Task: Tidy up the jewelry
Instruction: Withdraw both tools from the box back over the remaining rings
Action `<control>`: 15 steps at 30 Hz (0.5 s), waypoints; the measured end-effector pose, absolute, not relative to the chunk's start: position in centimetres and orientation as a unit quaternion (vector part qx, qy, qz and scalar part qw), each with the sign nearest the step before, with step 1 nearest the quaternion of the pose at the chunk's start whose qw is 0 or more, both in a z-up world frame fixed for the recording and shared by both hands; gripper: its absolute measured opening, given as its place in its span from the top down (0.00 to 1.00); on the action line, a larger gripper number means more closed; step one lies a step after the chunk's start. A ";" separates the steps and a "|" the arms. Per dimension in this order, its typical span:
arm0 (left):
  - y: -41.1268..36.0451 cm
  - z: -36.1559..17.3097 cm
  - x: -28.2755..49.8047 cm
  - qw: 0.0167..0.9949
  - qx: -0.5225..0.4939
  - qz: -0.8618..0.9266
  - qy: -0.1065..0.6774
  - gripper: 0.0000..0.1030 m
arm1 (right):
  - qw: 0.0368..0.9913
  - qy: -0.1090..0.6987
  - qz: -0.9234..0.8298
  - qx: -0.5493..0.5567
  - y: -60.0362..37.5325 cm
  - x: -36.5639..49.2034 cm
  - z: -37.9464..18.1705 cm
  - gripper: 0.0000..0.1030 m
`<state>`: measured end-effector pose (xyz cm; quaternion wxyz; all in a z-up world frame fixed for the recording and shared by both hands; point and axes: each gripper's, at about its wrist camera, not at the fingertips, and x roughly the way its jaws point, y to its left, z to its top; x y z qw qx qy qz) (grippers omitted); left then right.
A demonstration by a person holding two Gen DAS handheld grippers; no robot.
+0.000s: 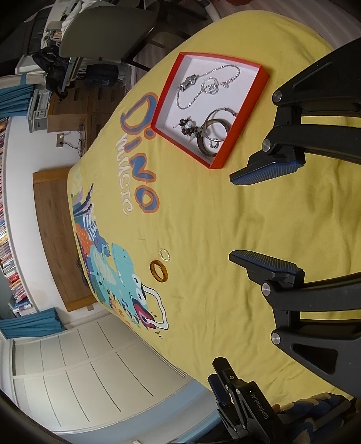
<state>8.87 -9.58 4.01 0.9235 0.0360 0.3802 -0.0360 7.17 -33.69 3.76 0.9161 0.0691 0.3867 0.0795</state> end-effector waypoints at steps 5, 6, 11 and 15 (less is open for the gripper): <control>-9.2 4.0 9.1 0.925 0.034 -0.032 0.378 0.50 | 0.914 0.390 0.082 0.069 -33.2 7.6 3.4 0.53; -9.2 4.0 9.1 0.925 0.035 -0.032 0.377 0.50 | 0.914 0.391 0.084 0.068 -33.0 7.7 3.3 0.53; -8.9 3.8 9.4 0.925 0.035 -0.029 0.377 0.50 | 0.912 0.395 0.089 0.068 -32.4 8.2 2.8 0.53; -8.7 3.6 9.6 0.925 0.032 -0.026 0.378 0.50 | 0.909 0.401 0.091 0.067 -32.1 8.6 2.3 0.53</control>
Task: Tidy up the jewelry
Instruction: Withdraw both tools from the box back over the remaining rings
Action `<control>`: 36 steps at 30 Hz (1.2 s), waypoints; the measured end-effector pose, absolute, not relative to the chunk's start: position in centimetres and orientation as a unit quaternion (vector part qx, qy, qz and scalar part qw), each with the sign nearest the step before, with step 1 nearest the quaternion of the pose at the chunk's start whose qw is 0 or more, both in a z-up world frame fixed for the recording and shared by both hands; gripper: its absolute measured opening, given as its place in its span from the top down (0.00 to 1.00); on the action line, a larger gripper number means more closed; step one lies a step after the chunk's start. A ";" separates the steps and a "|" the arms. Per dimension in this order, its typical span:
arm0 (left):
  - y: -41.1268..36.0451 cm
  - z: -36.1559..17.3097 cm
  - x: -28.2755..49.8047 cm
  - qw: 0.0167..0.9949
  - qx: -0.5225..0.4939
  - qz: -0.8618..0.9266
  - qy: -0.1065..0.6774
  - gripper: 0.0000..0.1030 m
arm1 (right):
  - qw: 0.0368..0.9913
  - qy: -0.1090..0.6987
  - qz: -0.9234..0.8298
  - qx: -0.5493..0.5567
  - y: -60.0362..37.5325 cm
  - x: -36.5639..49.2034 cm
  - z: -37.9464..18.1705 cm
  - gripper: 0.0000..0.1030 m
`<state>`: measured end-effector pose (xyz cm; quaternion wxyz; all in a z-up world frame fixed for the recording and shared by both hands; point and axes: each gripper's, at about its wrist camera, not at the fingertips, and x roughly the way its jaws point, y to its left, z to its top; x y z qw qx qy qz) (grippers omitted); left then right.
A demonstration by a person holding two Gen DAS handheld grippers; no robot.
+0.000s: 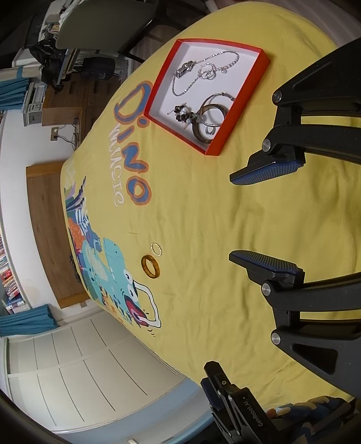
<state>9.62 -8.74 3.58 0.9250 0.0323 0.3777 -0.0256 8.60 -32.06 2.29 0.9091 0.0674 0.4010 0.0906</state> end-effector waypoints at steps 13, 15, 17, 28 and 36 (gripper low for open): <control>-6.8 2.3 11.4 0.924 0.030 -0.005 0.381 0.50 | 0.906 0.404 0.099 0.077 -31.0 10.2 1.2 0.53; -6.3 1.9 12.0 0.923 0.033 -0.003 0.384 0.50 | 0.905 0.405 0.100 0.078 -30.8 10.6 1.0 0.53; -5.8 1.3 12.8 0.920 0.029 -0.001 0.390 0.50 | 0.904 0.407 0.103 0.076 -30.3 11.1 0.7 0.53; -1.7 -1.6 17.8 0.916 0.012 0.020 0.401 0.50 | 0.897 0.421 0.118 0.057 -27.3 15.3 -0.7 0.53; 1.0 -4.5 23.8 0.900 0.012 0.030 0.436 0.50 | 0.887 0.440 0.129 0.050 -26.4 19.9 -2.6 0.53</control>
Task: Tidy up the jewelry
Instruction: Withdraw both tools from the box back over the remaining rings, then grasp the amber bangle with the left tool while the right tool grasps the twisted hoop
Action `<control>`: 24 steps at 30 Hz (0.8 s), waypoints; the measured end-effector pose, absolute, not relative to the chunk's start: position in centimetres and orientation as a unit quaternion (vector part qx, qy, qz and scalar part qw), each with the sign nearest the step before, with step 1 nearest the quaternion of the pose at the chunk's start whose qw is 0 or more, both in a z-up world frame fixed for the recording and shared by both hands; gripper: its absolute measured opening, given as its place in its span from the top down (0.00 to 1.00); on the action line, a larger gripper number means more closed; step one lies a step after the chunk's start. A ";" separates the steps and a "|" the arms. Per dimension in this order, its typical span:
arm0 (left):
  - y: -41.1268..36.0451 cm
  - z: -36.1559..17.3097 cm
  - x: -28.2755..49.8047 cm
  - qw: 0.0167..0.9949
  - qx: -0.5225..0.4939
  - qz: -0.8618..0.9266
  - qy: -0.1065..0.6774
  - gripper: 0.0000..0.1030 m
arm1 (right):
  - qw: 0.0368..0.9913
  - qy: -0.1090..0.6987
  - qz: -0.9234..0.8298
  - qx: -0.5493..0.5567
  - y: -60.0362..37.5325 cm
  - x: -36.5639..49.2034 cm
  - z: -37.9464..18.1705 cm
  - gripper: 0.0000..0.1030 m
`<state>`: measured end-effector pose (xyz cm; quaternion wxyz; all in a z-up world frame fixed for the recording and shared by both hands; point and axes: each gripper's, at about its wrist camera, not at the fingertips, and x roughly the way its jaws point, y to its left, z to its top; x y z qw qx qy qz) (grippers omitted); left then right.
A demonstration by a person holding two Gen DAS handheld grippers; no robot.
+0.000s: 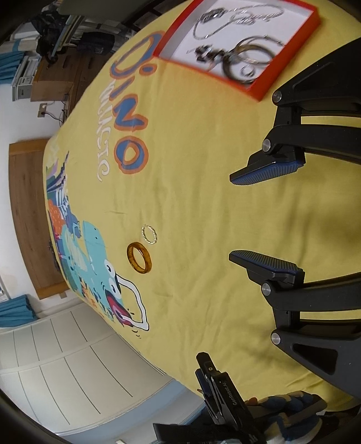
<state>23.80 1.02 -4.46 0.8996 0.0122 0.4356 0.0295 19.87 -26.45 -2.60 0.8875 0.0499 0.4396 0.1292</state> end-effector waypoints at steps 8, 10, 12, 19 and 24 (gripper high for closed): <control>1.3 -4.9 32.1 0.895 0.012 0.014 0.446 0.50 | 0.883 0.442 0.153 0.040 -24.2 27.3 -3.9 0.53; 1.0 -5.0 34.7 0.894 0.008 0.004 0.449 0.50 | 0.881 0.443 0.162 0.038 -23.5 29.1 -4.2 0.53; 0.7 -5.1 36.5 0.893 0.004 -0.007 0.449 0.50 | 0.880 0.444 0.165 0.032 -22.6 31.3 -4.7 0.53; -1.2 -6.3 43.0 0.884 0.010 -0.039 0.466 0.50 | 0.875 0.455 0.160 0.041 -21.7 36.7 -6.1 0.61; -2.8 -8.3 45.6 0.873 0.031 -0.049 0.484 0.51 | 0.866 0.473 0.160 0.038 -21.2 39.3 -7.8 0.67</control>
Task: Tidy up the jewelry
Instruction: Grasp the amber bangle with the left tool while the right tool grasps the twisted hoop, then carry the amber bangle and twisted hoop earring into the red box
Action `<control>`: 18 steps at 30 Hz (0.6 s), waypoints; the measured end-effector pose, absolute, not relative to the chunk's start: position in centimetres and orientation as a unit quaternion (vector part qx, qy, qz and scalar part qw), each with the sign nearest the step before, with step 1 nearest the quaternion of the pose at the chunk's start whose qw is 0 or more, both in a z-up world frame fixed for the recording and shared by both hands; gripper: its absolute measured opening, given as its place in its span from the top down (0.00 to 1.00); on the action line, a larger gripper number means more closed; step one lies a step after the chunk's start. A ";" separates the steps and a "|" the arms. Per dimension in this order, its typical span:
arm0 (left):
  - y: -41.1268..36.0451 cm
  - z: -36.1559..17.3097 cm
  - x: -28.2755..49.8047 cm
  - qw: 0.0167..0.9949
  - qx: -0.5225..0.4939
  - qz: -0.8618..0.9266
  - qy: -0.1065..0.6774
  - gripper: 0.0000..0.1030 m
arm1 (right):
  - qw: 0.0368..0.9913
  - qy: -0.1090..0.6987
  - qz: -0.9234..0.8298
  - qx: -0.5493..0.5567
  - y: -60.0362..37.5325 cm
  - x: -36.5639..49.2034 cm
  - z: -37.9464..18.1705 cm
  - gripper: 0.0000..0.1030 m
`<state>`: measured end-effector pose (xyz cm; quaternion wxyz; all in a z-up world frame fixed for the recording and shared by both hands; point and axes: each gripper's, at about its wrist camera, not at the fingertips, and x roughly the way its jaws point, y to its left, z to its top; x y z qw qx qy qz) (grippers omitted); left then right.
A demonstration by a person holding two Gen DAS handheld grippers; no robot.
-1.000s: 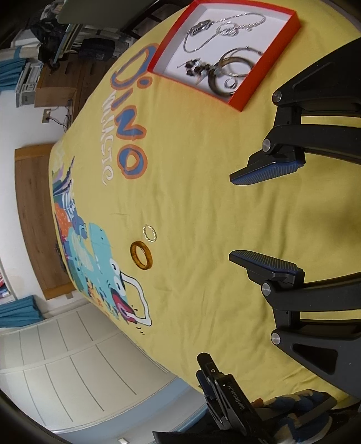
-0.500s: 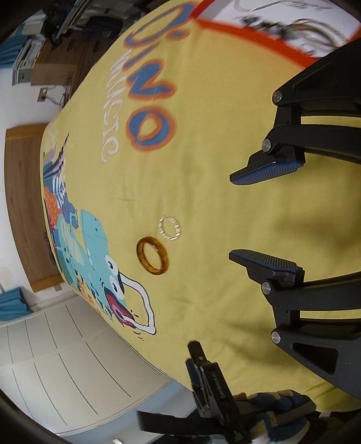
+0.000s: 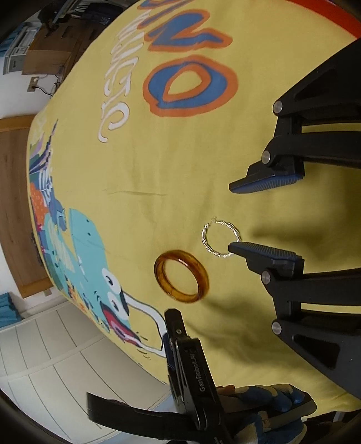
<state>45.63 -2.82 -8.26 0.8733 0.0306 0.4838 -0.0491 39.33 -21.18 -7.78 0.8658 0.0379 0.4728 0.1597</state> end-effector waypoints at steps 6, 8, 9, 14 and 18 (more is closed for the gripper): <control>-3.2 -10.7 47.6 0.861 0.027 -0.044 0.506 0.59 | 0.861 0.482 0.161 0.029 -20.4 41.2 -9.1 0.67; -3.3 -11.5 47.9 0.857 0.029 -0.039 0.513 0.64 | 0.859 0.485 0.161 0.027 -20.0 41.8 -9.6 0.67; -3.3 -11.9 48.0 0.856 0.030 -0.037 0.514 0.66 | 0.858 0.488 0.161 0.024 -19.8 41.9 -9.9 0.67; -3.7 -12.3 47.9 0.860 0.029 -0.040 0.508 0.90 | 0.859 0.490 0.150 -0.007 -18.5 41.9 -11.2 0.78; -4.0 -12.0 46.7 0.867 0.030 -0.037 0.495 0.91 | 0.864 0.483 0.145 0.005 -19.0 41.5 -11.0 0.95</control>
